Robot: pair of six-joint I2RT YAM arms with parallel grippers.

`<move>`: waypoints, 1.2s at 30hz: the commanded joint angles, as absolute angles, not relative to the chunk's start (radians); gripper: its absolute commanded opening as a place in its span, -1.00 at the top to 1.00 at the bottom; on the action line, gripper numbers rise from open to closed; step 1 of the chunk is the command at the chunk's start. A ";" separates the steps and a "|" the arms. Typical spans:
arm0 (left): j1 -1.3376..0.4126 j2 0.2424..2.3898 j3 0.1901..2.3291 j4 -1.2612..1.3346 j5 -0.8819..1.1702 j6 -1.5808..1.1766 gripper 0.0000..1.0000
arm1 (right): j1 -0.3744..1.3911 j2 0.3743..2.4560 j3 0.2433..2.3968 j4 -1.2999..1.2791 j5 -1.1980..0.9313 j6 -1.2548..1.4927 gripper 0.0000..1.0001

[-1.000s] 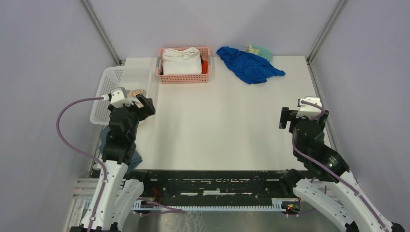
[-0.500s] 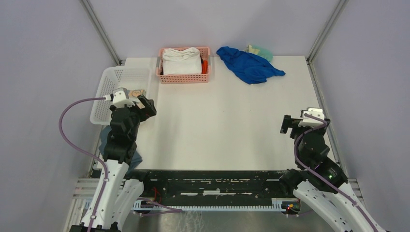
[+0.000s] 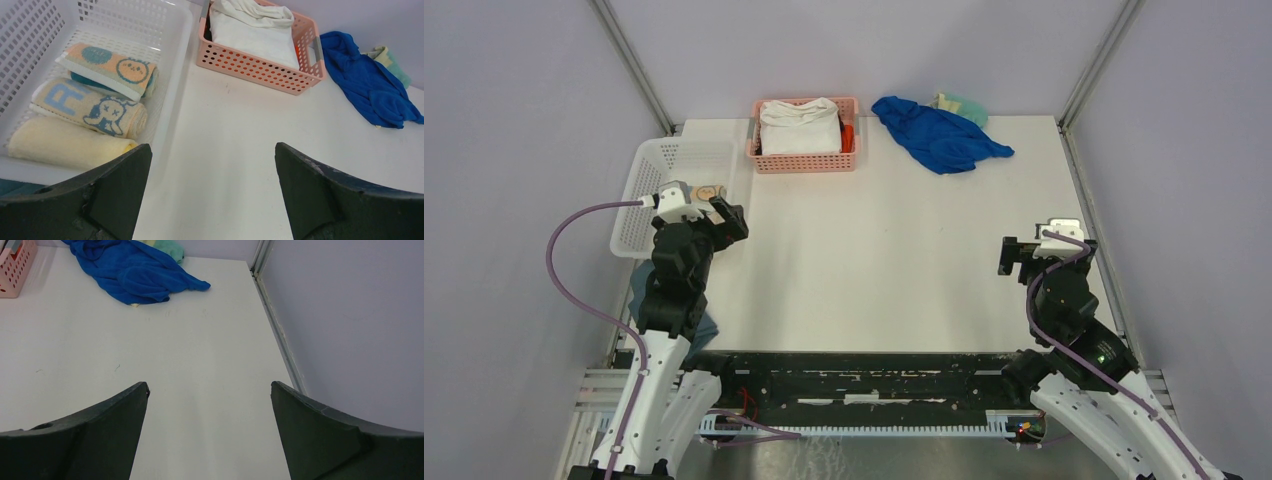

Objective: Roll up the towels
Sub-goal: Reset both arms

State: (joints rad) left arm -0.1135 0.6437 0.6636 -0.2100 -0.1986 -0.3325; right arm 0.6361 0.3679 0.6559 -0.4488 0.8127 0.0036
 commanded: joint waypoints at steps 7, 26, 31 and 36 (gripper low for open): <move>-0.112 0.637 0.653 -0.157 -0.170 -0.301 -0.99 | 0.635 0.371 0.663 -0.412 0.802 -0.008 -1.00; -0.113 0.642 0.649 -0.146 -0.142 -0.300 -0.99 | 0.634 0.362 0.666 -0.421 0.702 -0.017 -1.00; -0.113 0.650 0.648 -0.147 -0.143 -0.300 -0.99 | 0.634 0.358 0.670 -0.425 0.751 -0.002 -1.00; -0.112 0.648 0.649 -0.149 -0.150 -0.304 -1.00 | 0.634 0.374 0.682 -0.436 0.861 0.027 -1.00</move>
State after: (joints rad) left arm -0.1135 0.6521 0.6479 -0.2050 -0.1516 -0.3321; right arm 0.6346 0.3676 0.6559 -0.4496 0.7528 0.0002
